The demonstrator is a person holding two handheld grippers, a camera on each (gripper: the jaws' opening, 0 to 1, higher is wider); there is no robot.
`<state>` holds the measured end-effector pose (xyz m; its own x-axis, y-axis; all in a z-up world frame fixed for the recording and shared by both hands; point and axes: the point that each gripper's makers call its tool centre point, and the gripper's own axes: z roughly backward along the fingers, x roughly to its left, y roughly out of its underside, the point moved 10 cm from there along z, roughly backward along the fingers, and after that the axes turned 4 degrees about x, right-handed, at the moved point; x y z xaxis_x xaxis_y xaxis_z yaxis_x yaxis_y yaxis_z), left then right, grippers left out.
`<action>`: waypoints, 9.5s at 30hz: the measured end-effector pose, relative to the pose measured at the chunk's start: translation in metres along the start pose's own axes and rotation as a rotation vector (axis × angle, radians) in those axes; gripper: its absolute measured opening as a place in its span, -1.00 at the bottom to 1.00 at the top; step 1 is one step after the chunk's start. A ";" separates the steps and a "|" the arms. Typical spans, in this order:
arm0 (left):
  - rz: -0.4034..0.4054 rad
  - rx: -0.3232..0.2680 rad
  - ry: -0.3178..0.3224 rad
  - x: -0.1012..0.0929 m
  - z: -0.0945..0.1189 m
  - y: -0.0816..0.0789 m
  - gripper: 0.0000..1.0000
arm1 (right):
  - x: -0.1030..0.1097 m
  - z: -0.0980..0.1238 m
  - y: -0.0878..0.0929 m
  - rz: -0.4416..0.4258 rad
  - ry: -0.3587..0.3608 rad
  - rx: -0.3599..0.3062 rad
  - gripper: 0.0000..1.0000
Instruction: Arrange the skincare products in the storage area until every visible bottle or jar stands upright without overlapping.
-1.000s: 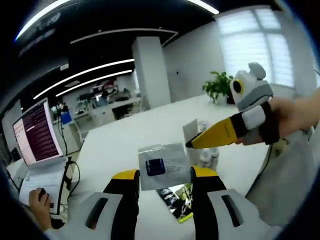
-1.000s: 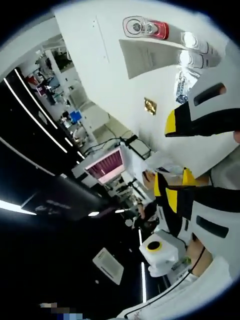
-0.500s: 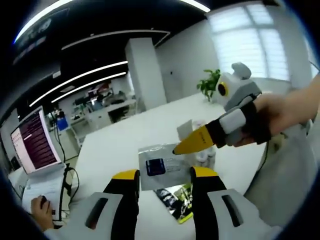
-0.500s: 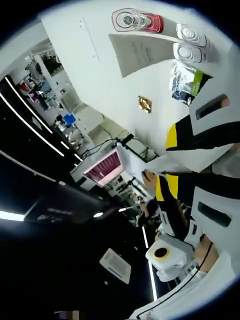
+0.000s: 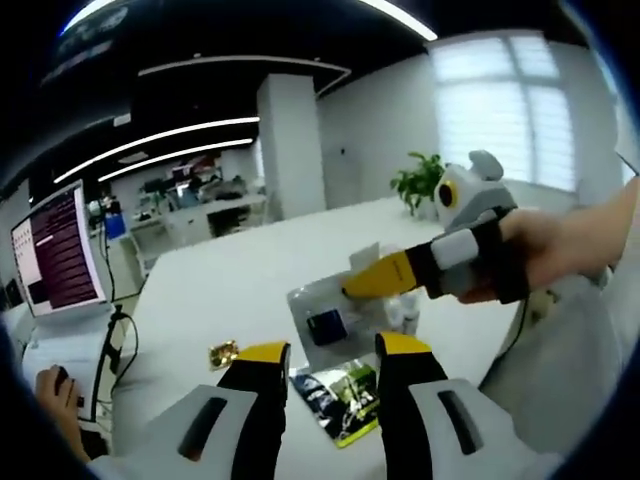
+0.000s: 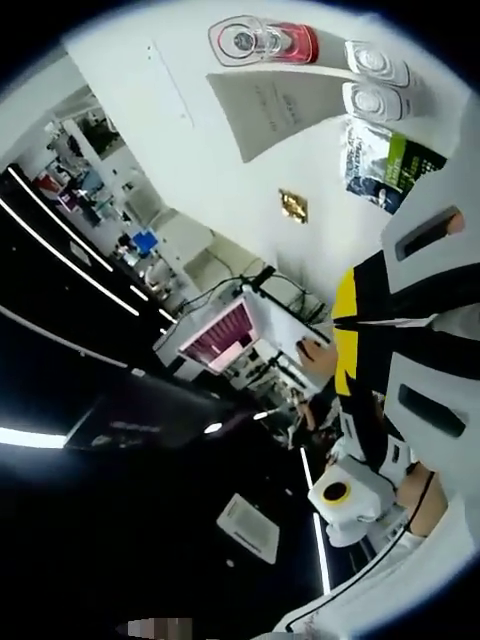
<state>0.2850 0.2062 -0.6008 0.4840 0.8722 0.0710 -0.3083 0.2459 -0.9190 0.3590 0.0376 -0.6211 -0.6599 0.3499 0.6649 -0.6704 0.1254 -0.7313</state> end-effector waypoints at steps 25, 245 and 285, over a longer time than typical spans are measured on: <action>0.409 0.033 0.261 0.046 0.020 0.045 -0.73 | 0.023 -0.026 0.024 -0.016 -0.052 -0.004 -0.98; 0.205 0.323 0.063 0.080 0.004 0.089 0.98 | -0.033 0.111 0.040 0.474 0.709 0.224 0.97; 0.177 0.448 0.004 0.127 -0.088 0.088 0.95 | -0.046 0.113 0.049 0.337 0.720 0.237 0.99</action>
<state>0.3915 0.3007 -0.7069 0.3952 0.9157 -0.0733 -0.7084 0.2529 -0.6590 0.3181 -0.0774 -0.6701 -0.5134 0.8526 0.0974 -0.5827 -0.2630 -0.7690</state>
